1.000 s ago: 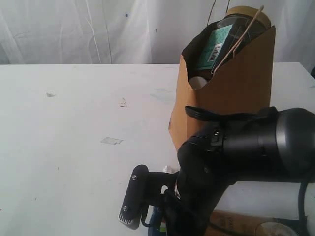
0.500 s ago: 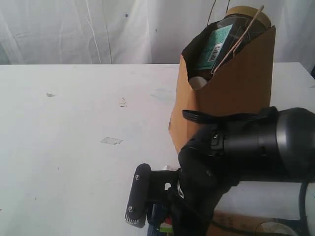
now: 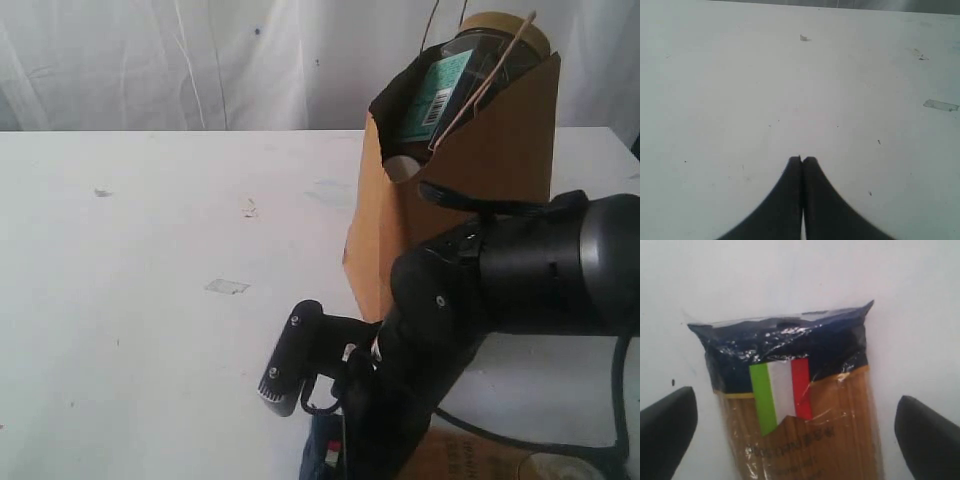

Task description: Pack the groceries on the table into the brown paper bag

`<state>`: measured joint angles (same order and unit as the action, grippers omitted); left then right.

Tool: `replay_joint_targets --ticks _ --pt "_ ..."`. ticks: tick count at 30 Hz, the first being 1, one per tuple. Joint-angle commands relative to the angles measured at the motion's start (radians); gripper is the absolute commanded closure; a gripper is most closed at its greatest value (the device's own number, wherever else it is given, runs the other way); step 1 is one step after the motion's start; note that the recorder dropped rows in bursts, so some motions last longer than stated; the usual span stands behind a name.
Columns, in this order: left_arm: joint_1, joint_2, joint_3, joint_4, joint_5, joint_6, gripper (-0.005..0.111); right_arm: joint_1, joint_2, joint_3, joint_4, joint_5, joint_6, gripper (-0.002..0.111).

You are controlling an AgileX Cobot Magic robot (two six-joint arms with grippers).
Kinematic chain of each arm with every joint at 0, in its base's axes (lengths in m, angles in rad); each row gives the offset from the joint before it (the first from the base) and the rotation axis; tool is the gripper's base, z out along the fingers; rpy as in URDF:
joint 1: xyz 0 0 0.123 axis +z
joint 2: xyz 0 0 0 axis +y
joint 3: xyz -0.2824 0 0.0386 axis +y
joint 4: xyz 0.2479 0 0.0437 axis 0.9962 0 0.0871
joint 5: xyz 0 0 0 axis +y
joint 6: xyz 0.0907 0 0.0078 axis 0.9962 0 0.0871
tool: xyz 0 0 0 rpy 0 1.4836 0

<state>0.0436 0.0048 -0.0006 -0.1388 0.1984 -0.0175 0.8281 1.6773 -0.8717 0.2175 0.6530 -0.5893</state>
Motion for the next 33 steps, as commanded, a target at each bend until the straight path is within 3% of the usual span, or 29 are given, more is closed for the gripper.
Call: replay_joint_targets --ticks 1,16,21,23,27,28,33 --pt "0.003 -0.005 0.001 -0.002 -0.003 -0.005 0.107 -0.009 0.009 0.008 0.005 -0.006 -0.085 0.005" --pt "0.003 -0.005 0.001 -0.002 -0.003 -0.005 0.107 -0.009 0.092 0.010 -0.009 -0.031 -0.082 0.009" --pt "0.003 -0.005 0.001 -0.002 -0.003 -0.005 0.107 -0.009 0.092 0.025 -0.009 -0.025 -0.059 0.034" --pt "0.003 -0.005 0.001 -0.002 -0.003 -0.005 0.107 -0.009 0.092 0.025 -0.009 -0.014 -0.059 0.051" --pt "0.003 -0.005 0.001 -0.002 -0.003 -0.005 0.107 -0.009 0.092 0.025 -0.009 0.009 -0.050 0.101" --pt "0.003 -0.005 0.001 -0.002 -0.003 -0.005 0.107 -0.009 0.092 0.025 -0.007 0.016 -0.028 0.108" --pt "0.003 -0.005 0.001 -0.002 -0.003 -0.005 0.107 -0.009 0.046 0.025 -0.009 0.030 0.032 0.108"
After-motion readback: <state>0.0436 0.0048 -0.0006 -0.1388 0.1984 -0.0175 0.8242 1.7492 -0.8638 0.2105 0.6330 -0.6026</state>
